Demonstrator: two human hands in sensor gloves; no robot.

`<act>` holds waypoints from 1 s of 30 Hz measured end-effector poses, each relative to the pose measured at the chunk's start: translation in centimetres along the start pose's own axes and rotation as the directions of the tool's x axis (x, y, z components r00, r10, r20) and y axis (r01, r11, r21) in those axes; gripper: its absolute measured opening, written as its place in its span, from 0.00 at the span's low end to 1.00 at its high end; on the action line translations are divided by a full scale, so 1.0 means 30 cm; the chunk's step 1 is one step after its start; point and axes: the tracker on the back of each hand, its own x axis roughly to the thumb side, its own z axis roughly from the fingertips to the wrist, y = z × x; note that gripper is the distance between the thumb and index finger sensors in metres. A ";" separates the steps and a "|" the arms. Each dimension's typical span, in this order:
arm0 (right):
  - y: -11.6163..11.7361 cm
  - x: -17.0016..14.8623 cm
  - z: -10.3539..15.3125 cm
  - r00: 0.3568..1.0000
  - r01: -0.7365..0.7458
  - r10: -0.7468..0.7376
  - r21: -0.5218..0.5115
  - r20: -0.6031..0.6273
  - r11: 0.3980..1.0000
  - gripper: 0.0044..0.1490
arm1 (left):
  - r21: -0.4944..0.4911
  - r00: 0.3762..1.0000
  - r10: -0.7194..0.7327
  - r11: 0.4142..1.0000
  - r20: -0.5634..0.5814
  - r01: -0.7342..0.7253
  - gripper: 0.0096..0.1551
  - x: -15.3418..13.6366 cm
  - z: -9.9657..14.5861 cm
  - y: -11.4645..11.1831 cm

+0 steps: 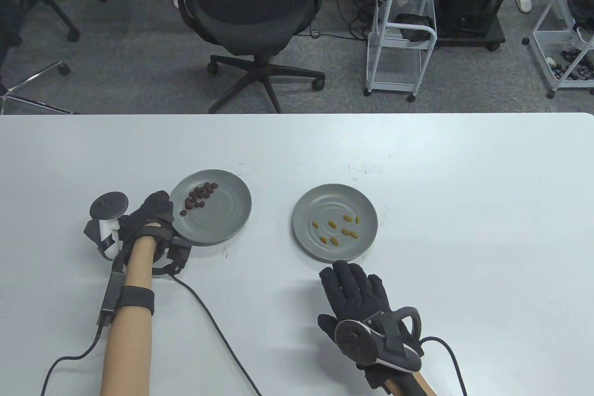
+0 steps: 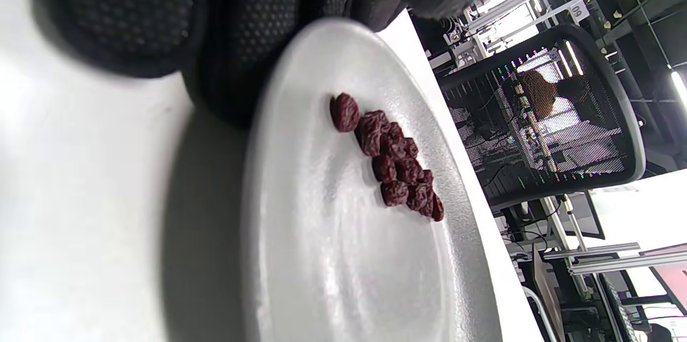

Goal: Pick raisins with hand pinch into plate

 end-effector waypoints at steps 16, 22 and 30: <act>-0.005 -0.019 -0.003 1.000 0.014 -0.015 -0.027 -0.026 1.000 0.56 | 0.179 0.846 -0.323 0.946 0.424 0.271 0.43 0.184 0.365 -0.016; -0.006 -0.033 -0.005 0.999 0.023 -0.025 -0.037 -0.045 0.999 0.57 | 0.238 0.578 -0.435 0.891 0.691 0.386 0.45 0.270 0.647 -0.135; -0.010 -0.053 -0.003 0.996 0.048 -0.052 -0.057 -0.069 0.997 0.57 | 0.286 0.338 -0.459 0.844 0.821 0.453 0.46 0.236 0.814 -0.284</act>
